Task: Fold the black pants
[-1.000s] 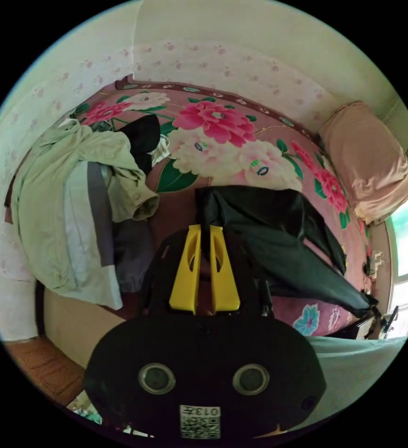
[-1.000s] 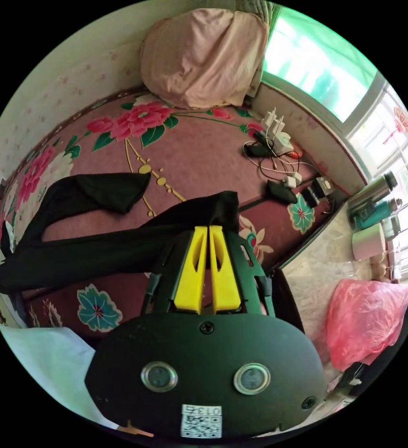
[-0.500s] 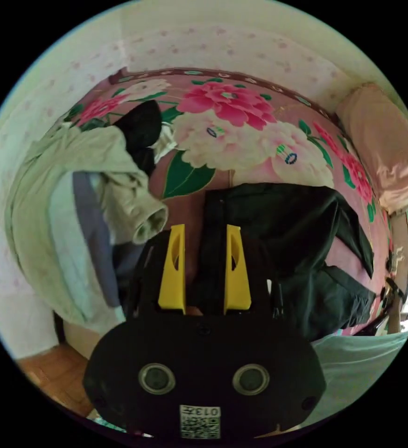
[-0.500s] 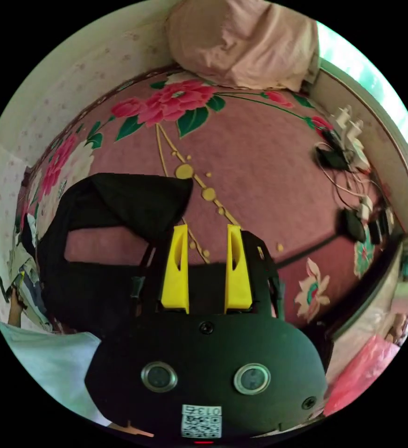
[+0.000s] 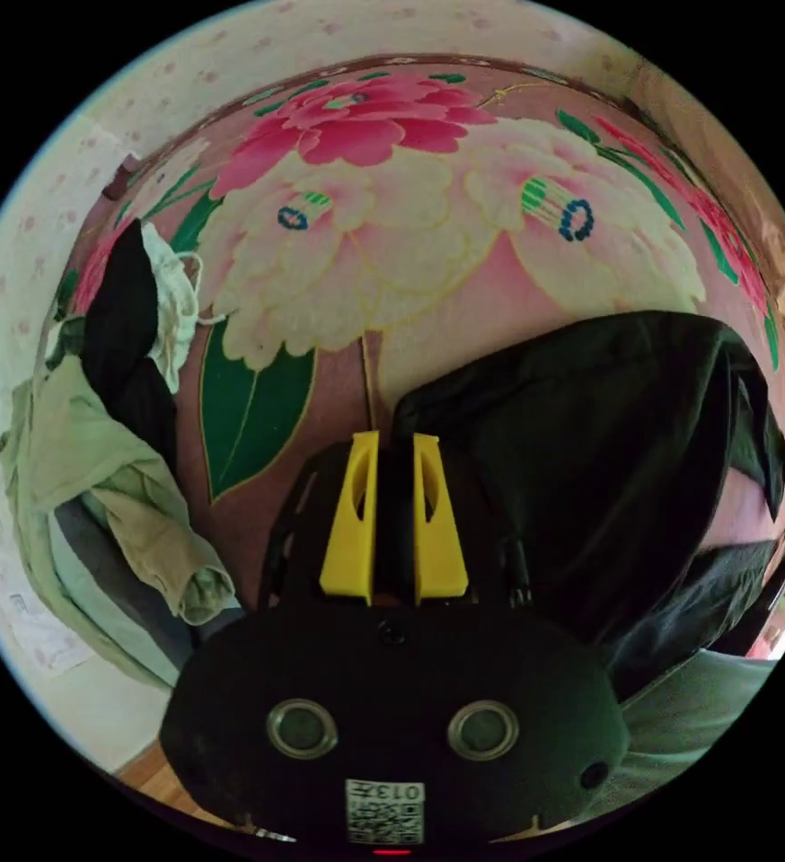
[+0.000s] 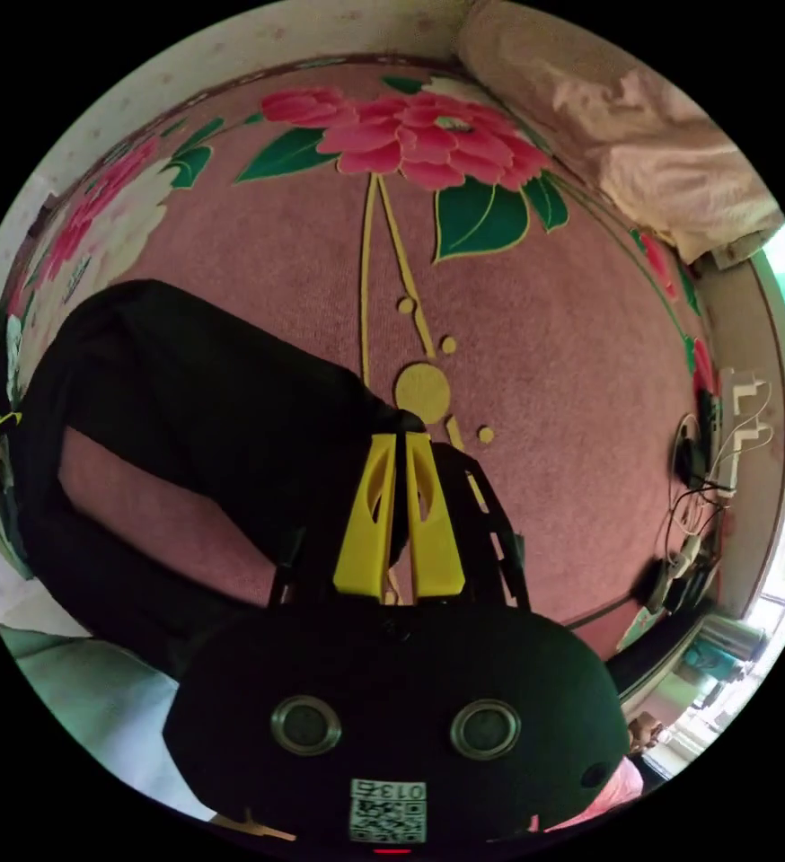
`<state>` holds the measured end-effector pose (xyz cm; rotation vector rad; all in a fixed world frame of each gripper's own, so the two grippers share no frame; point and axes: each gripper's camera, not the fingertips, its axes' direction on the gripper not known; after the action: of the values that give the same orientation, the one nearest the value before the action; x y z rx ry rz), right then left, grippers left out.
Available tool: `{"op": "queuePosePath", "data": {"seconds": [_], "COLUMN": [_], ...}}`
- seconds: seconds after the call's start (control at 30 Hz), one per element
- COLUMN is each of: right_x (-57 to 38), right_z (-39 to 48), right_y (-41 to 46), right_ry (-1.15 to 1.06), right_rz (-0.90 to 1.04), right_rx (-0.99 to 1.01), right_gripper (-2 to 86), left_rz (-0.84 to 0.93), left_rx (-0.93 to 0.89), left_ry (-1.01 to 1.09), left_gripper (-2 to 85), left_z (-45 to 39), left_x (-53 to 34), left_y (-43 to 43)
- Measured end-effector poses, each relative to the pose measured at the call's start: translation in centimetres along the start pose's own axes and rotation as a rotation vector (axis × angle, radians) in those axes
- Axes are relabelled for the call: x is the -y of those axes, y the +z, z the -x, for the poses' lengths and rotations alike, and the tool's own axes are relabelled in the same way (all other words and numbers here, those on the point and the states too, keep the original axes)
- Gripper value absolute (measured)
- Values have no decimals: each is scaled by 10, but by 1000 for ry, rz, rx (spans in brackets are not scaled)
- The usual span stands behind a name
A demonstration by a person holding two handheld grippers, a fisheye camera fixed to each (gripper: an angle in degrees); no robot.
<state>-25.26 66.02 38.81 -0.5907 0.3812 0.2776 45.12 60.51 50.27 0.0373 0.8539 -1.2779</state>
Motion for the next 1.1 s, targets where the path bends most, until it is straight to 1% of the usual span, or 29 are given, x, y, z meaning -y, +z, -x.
{"op": "queuePosePath", "data": {"seconds": [0.07,0.1,0.2,0.3,0.4,0.43,0.53,0.6,0.67,0.77,0.83,0.93,1.0,1.03,1.1], "right_x": [-11,-20,-39,-40,-18,-10,27,40,38,20,9,-4,-7,-6,3], "right_z": [-7,-17,-58,-108,-148,-152,-172,-181,-181,-160,-145,-116,-105,-104,-99], "right_y": [-26,-48,-102,-135,-143,-139,-105,-74,-58,-42,-26,5,26,30,45], "right_ry": [-10,-18,-24,11,56,69,229,372,426,366,321,221,234,241,228], "right_rz": [-74,-136,-222,-210,-198,-200,-247,-242,-225,-233,-214,-207,-195,-197,-194], "right_rx": [9,30,3,34,101,103,127,137,166,119,88,86,71,71,56], "right_gripper": [28,26,23,23,30,34,75,100,105,104,107,115,120,120,111], "left_rz": [-99,-156,-308,-368,-409,-413,-385,-284,-253,-315,-291,-222,-162,-155,-157], "left_rx": [5,-33,-135,-173,-207,-215,-213,-241,-223,-191,-204,-158,-101,-89,-1], "left_ry": [8,-4,-35,1,36,35,-30,-92,-106,-163,-197,-241,-266,-263,-224], "left_gripper": [18,13,8,7,11,13,27,56,68,95,105,121,127,126,119], "left_z": [-2,4,25,29,15,11,-3,-2,5,23,33,35,27,24,1], "left_x": [-9,-15,-27,-15,13,20,59,82,83,54,30,-20,-61,-70,-95], "left_y": [-28,-48,-94,-122,-127,-125,-98,-68,-62,-69,-65,-51,-39,-38,-39]}}
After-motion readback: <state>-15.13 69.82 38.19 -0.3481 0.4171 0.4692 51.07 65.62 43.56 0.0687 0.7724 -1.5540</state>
